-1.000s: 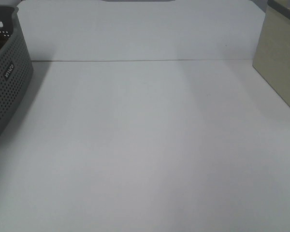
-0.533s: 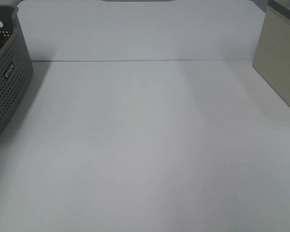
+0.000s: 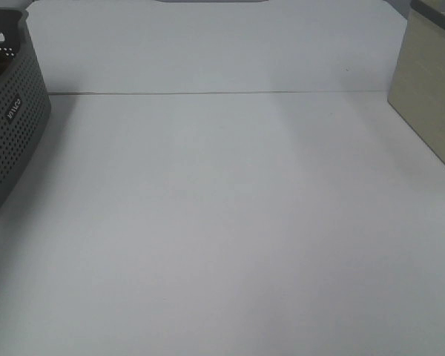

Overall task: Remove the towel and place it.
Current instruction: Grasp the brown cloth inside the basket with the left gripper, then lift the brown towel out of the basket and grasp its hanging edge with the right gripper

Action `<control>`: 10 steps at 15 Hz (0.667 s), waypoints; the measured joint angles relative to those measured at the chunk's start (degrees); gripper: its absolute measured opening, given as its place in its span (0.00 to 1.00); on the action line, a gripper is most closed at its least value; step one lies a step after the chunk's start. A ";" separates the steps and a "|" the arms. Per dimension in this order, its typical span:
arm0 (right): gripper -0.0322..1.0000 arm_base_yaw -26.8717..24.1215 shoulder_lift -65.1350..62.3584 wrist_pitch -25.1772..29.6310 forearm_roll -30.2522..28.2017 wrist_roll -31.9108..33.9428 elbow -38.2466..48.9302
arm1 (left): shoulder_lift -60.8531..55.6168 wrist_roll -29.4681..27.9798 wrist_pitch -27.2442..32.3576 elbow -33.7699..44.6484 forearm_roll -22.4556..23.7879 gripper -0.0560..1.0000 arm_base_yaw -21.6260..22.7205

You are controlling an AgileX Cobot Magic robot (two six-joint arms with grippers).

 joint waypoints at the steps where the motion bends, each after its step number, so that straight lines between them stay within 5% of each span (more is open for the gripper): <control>1: 0.89 0.00 0.00 0.00 0.00 0.06 0.00 | -2.52 -1.43 0.29 0.00 -0.23 0.05 -0.52; 7: 0.89 0.00 0.00 0.00 0.00 0.06 0.00 | -16.90 -3.90 0.57 0.00 -2.69 0.05 -1.78; 10: 0.89 0.00 0.00 0.00 0.00 0.06 0.00 | -25.67 -4.81 0.80 -0.06 -10.60 0.05 -1.78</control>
